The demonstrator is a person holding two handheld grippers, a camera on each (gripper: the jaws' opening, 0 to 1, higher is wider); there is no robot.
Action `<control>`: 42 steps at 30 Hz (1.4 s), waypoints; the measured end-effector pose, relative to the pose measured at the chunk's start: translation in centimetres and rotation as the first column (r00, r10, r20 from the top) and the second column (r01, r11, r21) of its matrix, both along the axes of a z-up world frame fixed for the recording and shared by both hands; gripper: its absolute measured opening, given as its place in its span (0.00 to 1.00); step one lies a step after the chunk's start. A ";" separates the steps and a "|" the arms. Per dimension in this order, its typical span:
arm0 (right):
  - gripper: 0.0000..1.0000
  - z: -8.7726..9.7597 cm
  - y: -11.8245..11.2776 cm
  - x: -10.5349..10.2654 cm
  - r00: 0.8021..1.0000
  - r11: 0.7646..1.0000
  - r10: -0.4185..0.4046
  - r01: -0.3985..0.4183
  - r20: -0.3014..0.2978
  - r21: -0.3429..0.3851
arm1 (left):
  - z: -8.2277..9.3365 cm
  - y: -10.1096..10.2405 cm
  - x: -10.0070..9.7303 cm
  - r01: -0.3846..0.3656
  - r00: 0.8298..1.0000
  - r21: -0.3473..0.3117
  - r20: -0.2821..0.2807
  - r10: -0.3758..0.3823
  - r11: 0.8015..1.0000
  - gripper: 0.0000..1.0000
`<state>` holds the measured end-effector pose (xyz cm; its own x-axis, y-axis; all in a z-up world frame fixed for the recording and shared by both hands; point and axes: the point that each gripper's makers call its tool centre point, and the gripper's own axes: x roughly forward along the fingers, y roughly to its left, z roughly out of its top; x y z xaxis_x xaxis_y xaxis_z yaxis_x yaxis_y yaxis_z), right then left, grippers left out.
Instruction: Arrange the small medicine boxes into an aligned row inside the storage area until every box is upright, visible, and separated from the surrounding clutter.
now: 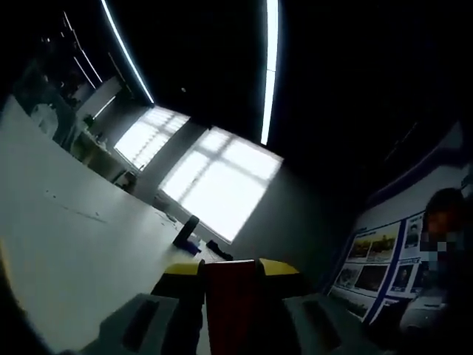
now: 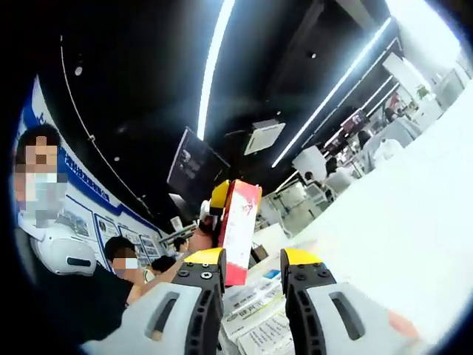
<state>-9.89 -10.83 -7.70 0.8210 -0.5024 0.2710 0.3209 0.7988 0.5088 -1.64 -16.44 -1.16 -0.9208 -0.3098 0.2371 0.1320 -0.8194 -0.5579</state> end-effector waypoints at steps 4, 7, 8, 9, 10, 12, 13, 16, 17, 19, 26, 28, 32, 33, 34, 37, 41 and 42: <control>0.25 0.3 0.1 -1.0 0.997 0.999 -0.049 0.048 0.054 0.018 | -0.2 0.1 -1.1 0.005 1.000 0.015 -0.007 -0.005 1.000 0.26; 0.25 0.1 0.3 -1.4 0.998 0.999 -0.042 0.041 0.049 0.018 | -0.6 0.1 -1.7 0.001 1.000 0.020 -0.001 -0.001 1.000 0.26; 0.25 0.0 0.4 -1.3 0.998 0.999 -0.040 0.039 0.039 0.018 | -0.7 0.2 -1.9 0.003 1.000 0.018 -0.005 -0.003 1.000 0.26; 0.25 -0.3 0.5 -1.3 0.999 0.999 -0.040 0.040 0.013 0.017 | -0.7 0.2 -2.1 0.006 1.000 0.021 -0.012 -0.006 1.000 0.26; 0.25 -0.6 0.4 -1.3 0.999 0.999 -0.041 0.041 -0.011 0.014 | -0.7 0.3 -2.4 0.013 1.000 0.023 -0.022 -0.012 1.000 0.26; 0.26 -0.6 0.5 -1.3 0.999 0.999 -0.039 0.039 -0.030 0.008 | -0.2 0.9 -2.9 0.048 0.997 0.025 -0.059 -0.047 0.999 0.26; 0.26 -0.6 0.5 -1.4 0.999 0.999 -0.035 0.036 -0.033 0.005 | -0.2 1.0 -3.2 0.051 0.997 0.027 -0.064 -0.049 0.998 0.26; 0.27 -0.2 0.5 -1.7 0.999 1.000 -0.027 0.027 -0.028 -0.001 | -0.3 1.1 -4.2 0.052 0.996 0.023 -0.076 -0.050 0.998 0.26; 0.27 -0.1 0.5 -1.9 0.999 1.000 -0.027 0.027 -0.023 -0.002 | -0.5 1.2 -4.6 0.055 0.996 0.024 -0.077 -0.053 0.998 0.26; 0.27 0.1 0.4 -2.2 1.000 1.000 -0.028 0.028 -0.007 -0.003 | -0.9 1.1 -5.0 0.059 0.995 0.036 -0.079 -0.056 0.998 0.26; 0.32 0.7 0.8 -1.6 0.997 0.997 0.071 -0.071 0.030 0.031 | -1.5 1.8 -5.9 0.101 0.990 0.055 -0.102 -0.095 0.993 0.26; 0.33 1.2 0.8 -1.3 0.994 0.994 0.099 -0.101 0.045 0.036 | -1.4 2.0 -6.0 0.104 0.990 0.044 -0.103 -0.099 0.994 0.26; 0.35 1.5 0.6 -0.5 0.990 0.989 0.139 -0.140 0.028 0.045 | -1.1 2.6 -6.3 0.124 0.986 0.034 -0.115 -0.119 0.992 0.26; 0.36 1.4 0.5 -0.4 0.990 0.989 0.143 -0.144 0.014 0.046 | -1.0 2.7 -6.4 0.128 0.985 0.032 -0.117 -0.123 0.991 0.26; 0.36 1.4 0.4 -0.3 0.989 0.988 0.147 -0.147 0.005 0.047 | -1.0 2.8 -6.5 0.132 0.985 0.031 -0.118 -0.128 0.991 0.26; 0.36 1.4 0.2 -0.1 0.987 0.986 0.159 -0.158 -0.007 0.051 | -0.9 3.2 -6.7 0.141 0.984 0.025 -0.116 -0.137 0.990 0.26; 0.36 1.7 0.1 0.3 0.982 0.980 0.190 -0.189 -0.003 0.058 | -0.9 3.6 -6.9 0.156 0.981 0.021 -0.118 -0.153 0.988 0.26; 0.36 1.8 0.1 0.4 0.980 0.979 0.197 -0.197 -0.001 0.057 | -0.9 3.7 -6.9 0.157 0.981 0.021 -0.118 -0.154 0.987 0.26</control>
